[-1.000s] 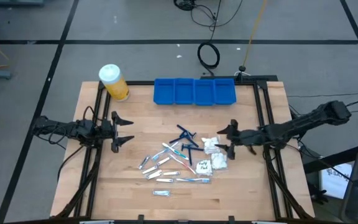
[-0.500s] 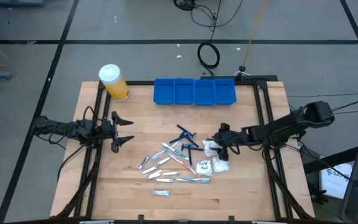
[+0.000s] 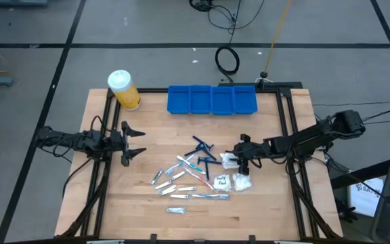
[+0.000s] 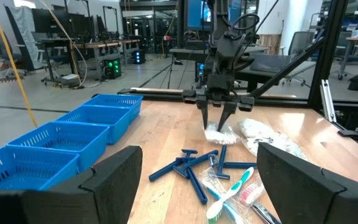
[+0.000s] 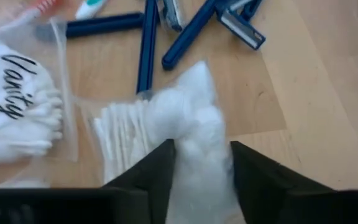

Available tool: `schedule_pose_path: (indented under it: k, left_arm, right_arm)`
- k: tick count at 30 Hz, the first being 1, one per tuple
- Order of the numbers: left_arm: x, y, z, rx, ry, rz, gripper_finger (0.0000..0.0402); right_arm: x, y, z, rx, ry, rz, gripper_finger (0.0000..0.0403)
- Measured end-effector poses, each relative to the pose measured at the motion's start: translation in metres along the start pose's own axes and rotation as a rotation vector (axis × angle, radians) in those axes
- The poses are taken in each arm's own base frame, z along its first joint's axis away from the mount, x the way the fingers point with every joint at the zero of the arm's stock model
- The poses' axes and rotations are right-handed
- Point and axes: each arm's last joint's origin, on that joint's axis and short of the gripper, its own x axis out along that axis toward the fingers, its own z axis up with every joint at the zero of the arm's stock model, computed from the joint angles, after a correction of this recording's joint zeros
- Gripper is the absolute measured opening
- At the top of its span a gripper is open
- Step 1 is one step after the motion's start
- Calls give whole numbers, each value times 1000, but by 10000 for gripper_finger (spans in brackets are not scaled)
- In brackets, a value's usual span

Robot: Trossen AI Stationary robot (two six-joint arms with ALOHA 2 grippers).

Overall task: Pick & Place Travel size toiletries
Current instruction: Put the white cotton pack into the right blue basket

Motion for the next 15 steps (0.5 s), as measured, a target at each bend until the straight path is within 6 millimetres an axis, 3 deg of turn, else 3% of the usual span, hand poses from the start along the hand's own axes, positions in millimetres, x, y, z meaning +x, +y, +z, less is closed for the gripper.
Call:
schedule_pose_path:
  k: [10,15]
  left_arm:
    - [0,0,0,0,0,0,310]
    - [0,0,0,0,0,0,310]
  right_arm:
    - [-14,-10,14,23,-107,-21,30]
    - [-26,-20,24,29,-198,-52,3]
